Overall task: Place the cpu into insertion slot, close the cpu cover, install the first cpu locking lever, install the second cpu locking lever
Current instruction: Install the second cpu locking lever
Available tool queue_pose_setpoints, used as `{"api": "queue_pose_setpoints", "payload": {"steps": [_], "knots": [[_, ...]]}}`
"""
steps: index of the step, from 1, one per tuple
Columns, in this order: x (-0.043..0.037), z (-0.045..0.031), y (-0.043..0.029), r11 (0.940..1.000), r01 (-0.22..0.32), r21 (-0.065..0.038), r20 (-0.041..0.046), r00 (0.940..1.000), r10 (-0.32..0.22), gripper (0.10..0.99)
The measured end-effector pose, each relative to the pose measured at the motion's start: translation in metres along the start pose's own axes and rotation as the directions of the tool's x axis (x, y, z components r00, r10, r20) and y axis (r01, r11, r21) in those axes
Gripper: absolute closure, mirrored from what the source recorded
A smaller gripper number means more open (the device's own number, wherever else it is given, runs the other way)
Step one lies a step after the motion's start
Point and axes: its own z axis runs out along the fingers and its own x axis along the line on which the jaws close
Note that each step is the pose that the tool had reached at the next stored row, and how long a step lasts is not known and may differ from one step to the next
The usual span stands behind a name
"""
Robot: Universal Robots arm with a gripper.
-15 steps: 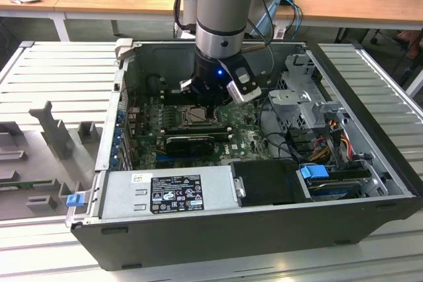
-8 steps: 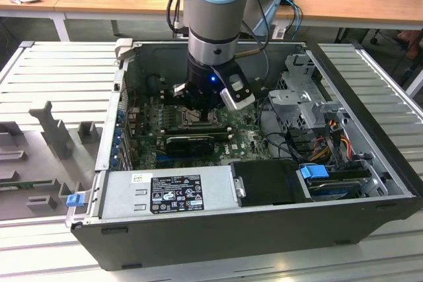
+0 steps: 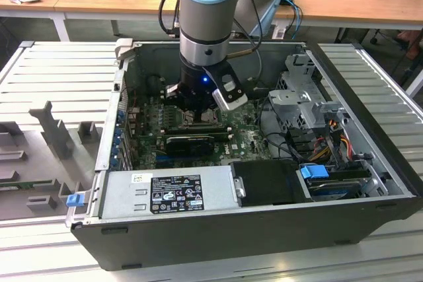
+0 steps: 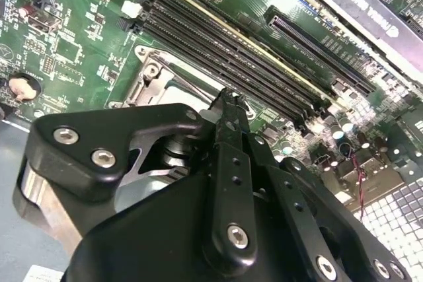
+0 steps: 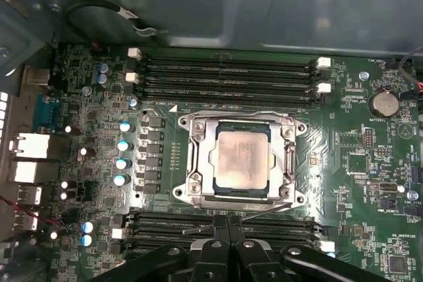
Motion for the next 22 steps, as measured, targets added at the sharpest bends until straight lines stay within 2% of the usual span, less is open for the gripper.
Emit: {"api": "queue_pose_setpoints", "payload": {"steps": [4, 7, 13, 16, 18, 19, 22], "knots": [[0.0028, 0.0001, 0.0, 1.0, 0.0, -0.001, 0.0, 1.0, 0.0, 0.98], [0.0133, 0.0023, 0.0, 1.0, 0.008, -0.004, -0.0009, 1.0, -0.008, 0.98], [0.0152, 0.0165, -0.002, 0.9997, 0.025, -0.004, -0.0035, 0.9997, -0.025, 0.98], [0.0226, 0.0245, -0.003, 0.9992, 0.039, -0.007, -0.0054, 0.9992, -0.039, 0.98], [0.0234, 0.0268, -0.0042, 0.999, 0.042, -0.013, -0.0053, 0.9991, -0.042, 0.98], [0.0244, 0.0277, -0.0066, 0.9987, 0.042, -0.03, -0.0035, 0.9991, -0.042, 0.98], [0.0265, 0.029, -0.01, 0.9977, 0.042, -0.053, -0.0014, 0.9991, -0.042, 0.98]]}}
